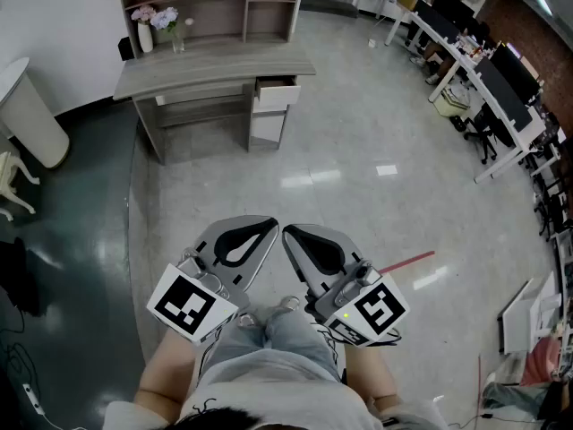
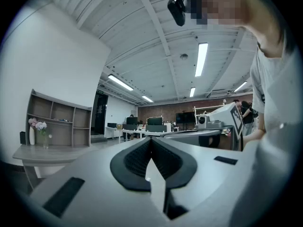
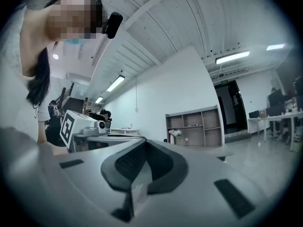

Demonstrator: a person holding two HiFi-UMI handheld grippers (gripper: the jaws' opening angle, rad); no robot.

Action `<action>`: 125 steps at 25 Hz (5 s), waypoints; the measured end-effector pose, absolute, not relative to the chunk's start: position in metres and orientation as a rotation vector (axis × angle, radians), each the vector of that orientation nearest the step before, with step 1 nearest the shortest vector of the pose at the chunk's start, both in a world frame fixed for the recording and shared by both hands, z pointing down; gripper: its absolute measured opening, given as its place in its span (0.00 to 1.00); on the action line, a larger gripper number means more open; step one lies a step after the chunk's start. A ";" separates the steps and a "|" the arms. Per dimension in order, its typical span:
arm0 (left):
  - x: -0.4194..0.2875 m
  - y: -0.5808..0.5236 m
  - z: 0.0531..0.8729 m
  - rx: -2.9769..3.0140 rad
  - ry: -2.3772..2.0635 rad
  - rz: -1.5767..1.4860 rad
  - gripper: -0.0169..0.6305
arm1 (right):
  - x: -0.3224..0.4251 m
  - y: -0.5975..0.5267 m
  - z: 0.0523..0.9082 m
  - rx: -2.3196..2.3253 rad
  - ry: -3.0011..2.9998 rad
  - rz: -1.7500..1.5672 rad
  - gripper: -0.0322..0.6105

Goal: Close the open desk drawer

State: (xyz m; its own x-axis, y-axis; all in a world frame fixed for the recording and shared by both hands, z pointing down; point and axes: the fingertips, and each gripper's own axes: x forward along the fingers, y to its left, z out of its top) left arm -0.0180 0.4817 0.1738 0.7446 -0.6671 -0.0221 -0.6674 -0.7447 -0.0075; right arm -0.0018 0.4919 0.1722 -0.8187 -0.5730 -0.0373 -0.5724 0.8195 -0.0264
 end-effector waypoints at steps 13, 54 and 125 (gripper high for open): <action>-0.015 0.486 0.176 -2.921 1.117 0.004 0.04 | -0.002 0.495 0.169 -0.912 2.948 -0.008 0.06; 0.070 0.229 0.172 -2.733 1.294 -0.052 0.04 | 0.082 0.235 0.163 -0.635 2.964 0.051 0.06; -0.021 -0.222 0.221 -2.791 1.214 0.004 0.04 | -0.004 -0.228 0.221 -0.685 2.964 0.061 0.06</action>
State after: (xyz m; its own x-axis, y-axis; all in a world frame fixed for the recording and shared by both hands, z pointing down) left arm -0.0211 -0.2219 0.2210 0.6827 -0.7295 -0.0415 -0.7298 -0.6779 -0.0884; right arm -0.0043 -0.2279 0.2212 -0.8940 -0.4355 -0.1053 -0.4395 0.8981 0.0170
